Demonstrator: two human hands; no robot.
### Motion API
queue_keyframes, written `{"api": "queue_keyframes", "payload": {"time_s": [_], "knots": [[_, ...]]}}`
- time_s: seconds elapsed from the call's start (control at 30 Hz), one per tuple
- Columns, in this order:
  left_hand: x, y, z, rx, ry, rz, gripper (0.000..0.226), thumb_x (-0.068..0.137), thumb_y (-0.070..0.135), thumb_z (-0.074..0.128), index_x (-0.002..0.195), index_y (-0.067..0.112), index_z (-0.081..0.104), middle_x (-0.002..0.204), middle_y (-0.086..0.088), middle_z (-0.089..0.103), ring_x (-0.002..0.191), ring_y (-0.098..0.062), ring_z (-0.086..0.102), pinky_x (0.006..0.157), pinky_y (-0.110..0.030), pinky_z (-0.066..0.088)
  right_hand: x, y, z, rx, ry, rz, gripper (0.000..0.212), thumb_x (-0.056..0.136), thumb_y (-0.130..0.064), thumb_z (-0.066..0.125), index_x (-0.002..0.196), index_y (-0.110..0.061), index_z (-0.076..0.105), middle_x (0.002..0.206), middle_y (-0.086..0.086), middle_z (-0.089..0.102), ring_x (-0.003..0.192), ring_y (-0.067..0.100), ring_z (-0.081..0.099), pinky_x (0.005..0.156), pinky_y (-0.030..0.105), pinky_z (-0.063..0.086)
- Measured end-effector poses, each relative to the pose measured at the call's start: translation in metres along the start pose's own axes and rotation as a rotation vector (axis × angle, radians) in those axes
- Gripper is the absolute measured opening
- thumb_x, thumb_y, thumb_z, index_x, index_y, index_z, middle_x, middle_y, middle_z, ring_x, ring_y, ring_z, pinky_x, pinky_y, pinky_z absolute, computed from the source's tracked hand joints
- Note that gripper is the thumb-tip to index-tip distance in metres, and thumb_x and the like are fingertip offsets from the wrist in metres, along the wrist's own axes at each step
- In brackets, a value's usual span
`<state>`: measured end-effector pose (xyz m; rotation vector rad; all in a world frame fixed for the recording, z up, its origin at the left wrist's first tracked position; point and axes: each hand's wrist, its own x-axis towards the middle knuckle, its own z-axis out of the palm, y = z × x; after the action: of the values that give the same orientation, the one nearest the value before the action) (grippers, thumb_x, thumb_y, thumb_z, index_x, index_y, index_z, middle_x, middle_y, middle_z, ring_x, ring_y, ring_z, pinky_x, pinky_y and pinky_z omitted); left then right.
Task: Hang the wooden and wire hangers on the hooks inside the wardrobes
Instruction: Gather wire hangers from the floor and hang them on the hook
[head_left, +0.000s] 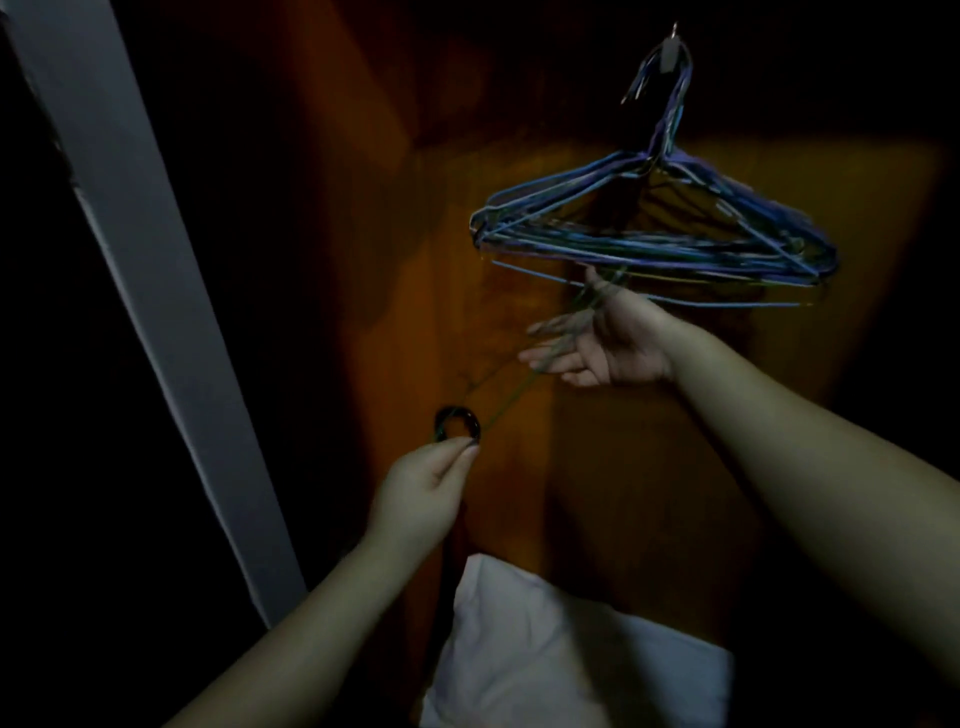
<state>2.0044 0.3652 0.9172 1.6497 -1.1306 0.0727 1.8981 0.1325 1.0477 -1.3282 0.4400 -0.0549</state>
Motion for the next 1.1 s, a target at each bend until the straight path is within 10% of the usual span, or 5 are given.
{"api": "queue_keyframes", "payload": {"time_s": [0.27, 0.63, 0.97, 1.1], "knots": [[-0.026, -0.058, -0.024, 0.39, -0.274, 0.185, 0.048, 0.093, 0.047, 0.039, 0.107, 0.018, 0.074, 0.098, -0.001, 0.074, 0.089, -0.02, 0.069, 0.071, -0.033, 0.056, -0.013, 0.035, -0.013, -0.13, -0.235, 0.125, 0.074, 0.06, -0.053, 0.086, 0.119, -0.011, 0.07, 0.116, 0.012, 0.07, 0.093, 0.019, 0.072, 0.071, 0.034, 0.06], [-0.036, -0.076, -0.024, 0.494, -0.653, 0.053, 0.032, 0.1, 0.038, 0.045, 0.103, 0.017, 0.069, 0.093, -0.001, 0.068, 0.087, -0.016, 0.06, 0.078, -0.04, 0.05, -0.003, 0.091, 0.053, -1.603, 0.21, 0.037, 0.043, 0.093, -0.046, 0.058, 0.126, -0.017, 0.055, 0.106, 0.004, 0.064, 0.089, 0.017, 0.06, 0.07, 0.025, 0.047], [-0.039, -0.08, -0.024, 0.54, -0.583, 0.163, 0.033, 0.1, 0.04, 0.044, 0.12, 0.022, 0.064, 0.11, 0.006, 0.06, 0.106, -0.013, 0.052, 0.085, -0.032, 0.045, 0.002, 0.149, 0.034, -1.449, 0.419, -0.187, 0.031, 0.103, -0.034, 0.041, 0.11, -0.013, 0.062, 0.081, 0.004, 0.058, 0.07, 0.017, 0.051, 0.062, 0.033, 0.038], [-0.03, -0.069, -0.035, 0.511, -0.122, 0.272, 0.033, 0.095, 0.034, 0.045, 0.102, 0.014, 0.071, 0.101, -0.001, 0.063, 0.098, -0.019, 0.055, 0.086, -0.038, 0.045, -0.005, 0.152, 0.03, -1.422, 0.367, -0.16, 0.029, 0.103, -0.036, 0.04, 0.111, -0.019, 0.063, 0.082, -0.002, 0.057, 0.076, 0.017, 0.053, 0.067, 0.034, 0.041]]}}
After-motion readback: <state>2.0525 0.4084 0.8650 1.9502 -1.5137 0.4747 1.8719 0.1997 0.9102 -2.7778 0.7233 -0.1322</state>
